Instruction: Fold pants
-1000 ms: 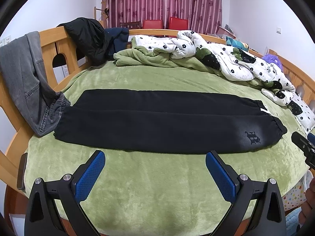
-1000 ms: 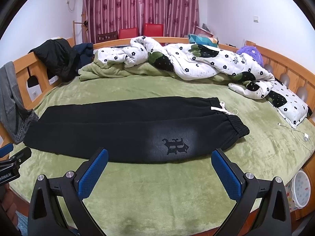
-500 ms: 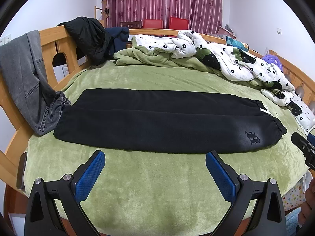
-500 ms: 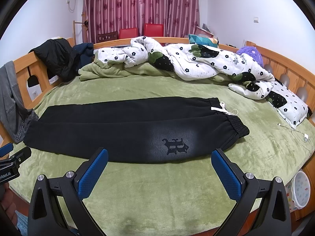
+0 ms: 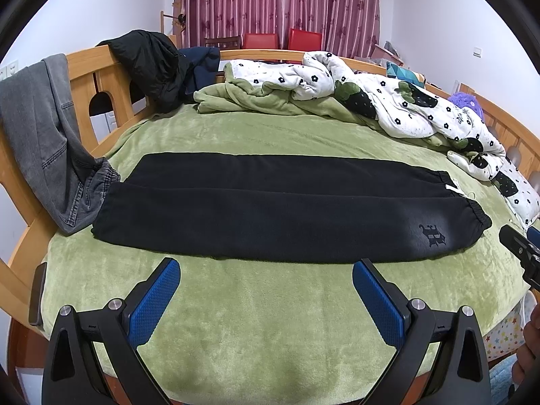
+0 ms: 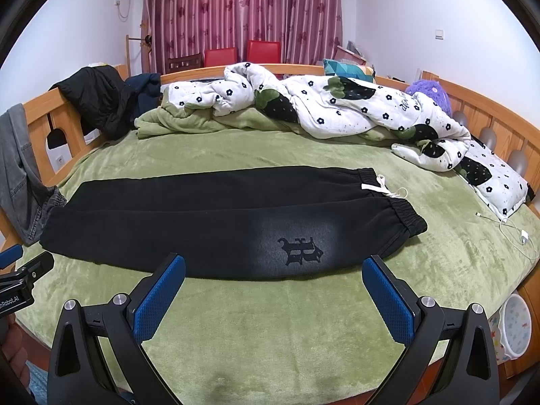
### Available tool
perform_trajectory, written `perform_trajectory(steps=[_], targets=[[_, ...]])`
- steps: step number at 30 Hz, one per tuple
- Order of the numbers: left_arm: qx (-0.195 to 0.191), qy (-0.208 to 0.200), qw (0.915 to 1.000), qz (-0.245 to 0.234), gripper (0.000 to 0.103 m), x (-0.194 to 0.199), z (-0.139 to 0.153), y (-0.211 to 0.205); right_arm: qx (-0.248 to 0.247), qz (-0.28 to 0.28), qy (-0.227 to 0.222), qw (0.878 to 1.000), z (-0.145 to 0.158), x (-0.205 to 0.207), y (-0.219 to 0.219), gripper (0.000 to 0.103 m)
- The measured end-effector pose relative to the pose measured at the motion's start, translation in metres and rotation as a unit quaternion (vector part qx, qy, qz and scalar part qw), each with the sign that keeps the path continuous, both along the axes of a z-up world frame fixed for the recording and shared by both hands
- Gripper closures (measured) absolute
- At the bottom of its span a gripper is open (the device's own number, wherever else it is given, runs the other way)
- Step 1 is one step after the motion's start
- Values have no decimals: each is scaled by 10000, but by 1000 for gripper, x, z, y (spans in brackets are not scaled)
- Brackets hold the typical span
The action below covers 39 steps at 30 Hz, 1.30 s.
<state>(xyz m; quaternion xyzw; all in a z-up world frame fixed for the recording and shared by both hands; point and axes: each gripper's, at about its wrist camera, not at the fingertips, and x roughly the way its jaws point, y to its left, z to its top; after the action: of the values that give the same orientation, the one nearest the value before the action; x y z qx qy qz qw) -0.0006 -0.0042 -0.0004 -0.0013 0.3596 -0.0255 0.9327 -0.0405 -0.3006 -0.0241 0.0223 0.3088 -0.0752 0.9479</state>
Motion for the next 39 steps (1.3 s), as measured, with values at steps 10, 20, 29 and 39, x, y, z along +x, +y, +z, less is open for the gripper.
perform_trajectory(steps=[10, 20, 29, 39], targets=[[5, -1, 10000, 5, 0, 0, 0, 0, -9, -1, -12, 10000, -1, 0, 0, 0], [1, -1, 10000, 10, 0, 0, 0, -1, -16, 6, -20, 10000, -1, -1, 0, 0], [-3, 6, 10000, 10, 0, 0, 0, -1, -15, -3, -22, 10000, -1, 0, 0, 0], [-18, 14, 10000, 17, 0, -1, -1, -3, -43, -24, -5, 10000, 0, 0, -1, 0]])
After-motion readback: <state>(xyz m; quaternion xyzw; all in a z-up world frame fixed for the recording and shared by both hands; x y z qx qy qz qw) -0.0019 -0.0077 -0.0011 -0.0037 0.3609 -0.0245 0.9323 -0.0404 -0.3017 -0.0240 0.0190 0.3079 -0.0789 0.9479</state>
